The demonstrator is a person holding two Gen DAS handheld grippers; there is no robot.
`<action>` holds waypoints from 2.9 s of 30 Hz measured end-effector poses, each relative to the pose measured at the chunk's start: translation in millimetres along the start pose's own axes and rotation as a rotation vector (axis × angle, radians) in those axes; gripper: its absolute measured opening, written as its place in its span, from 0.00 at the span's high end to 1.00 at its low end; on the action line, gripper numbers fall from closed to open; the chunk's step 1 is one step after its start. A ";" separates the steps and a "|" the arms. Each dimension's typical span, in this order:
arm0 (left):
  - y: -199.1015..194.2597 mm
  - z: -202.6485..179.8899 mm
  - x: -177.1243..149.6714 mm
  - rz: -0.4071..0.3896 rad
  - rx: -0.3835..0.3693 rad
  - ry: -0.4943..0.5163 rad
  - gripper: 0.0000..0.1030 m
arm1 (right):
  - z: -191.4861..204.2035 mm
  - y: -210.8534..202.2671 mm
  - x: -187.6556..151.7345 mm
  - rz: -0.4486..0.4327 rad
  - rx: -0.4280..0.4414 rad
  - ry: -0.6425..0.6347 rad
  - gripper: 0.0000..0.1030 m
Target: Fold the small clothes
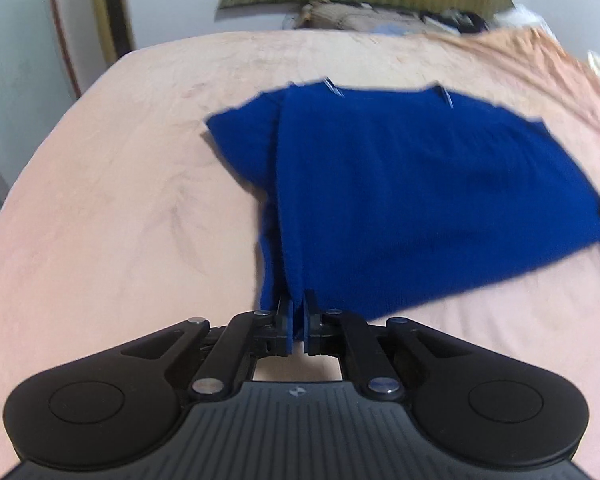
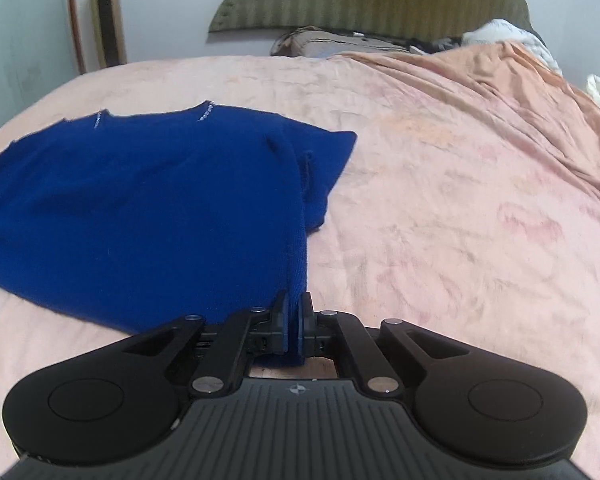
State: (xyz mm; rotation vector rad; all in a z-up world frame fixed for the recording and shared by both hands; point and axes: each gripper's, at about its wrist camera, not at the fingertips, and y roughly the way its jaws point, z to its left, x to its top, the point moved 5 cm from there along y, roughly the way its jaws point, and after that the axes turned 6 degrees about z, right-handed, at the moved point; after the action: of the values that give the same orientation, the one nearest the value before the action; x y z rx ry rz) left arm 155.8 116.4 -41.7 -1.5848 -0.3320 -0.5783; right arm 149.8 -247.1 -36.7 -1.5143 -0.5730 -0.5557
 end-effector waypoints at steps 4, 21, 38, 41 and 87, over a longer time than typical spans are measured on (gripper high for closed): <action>-22.3 0.1 14.9 -0.081 0.089 -0.001 0.77 | 8.9 -20.5 19.0 -0.112 -0.031 -0.012 0.57; 36.6 -48.5 36.8 -0.110 0.176 0.030 0.21 | 95.2 15.2 21.9 -0.062 0.095 -0.170 0.39; 49.5 -55.8 24.9 -0.082 0.193 -0.049 0.16 | 104.8 36.9 -6.7 -0.055 0.112 -0.127 0.00; 48.3 -55.4 22.0 -0.094 0.197 -0.057 0.15 | 104.8 36.9 -9.0 -0.076 0.108 -0.120 0.00; 20.5 24.3 50.6 -0.151 0.210 -0.247 0.00 | 201.9 -16.9 1.8 -0.255 0.190 -0.408 0.02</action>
State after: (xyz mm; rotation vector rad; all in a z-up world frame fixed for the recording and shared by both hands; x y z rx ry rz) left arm 212.6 131.6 -31.6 -1.4362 -0.6810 -0.4470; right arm 139.2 -45.0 -26.9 -1.3871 -1.1156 -0.3715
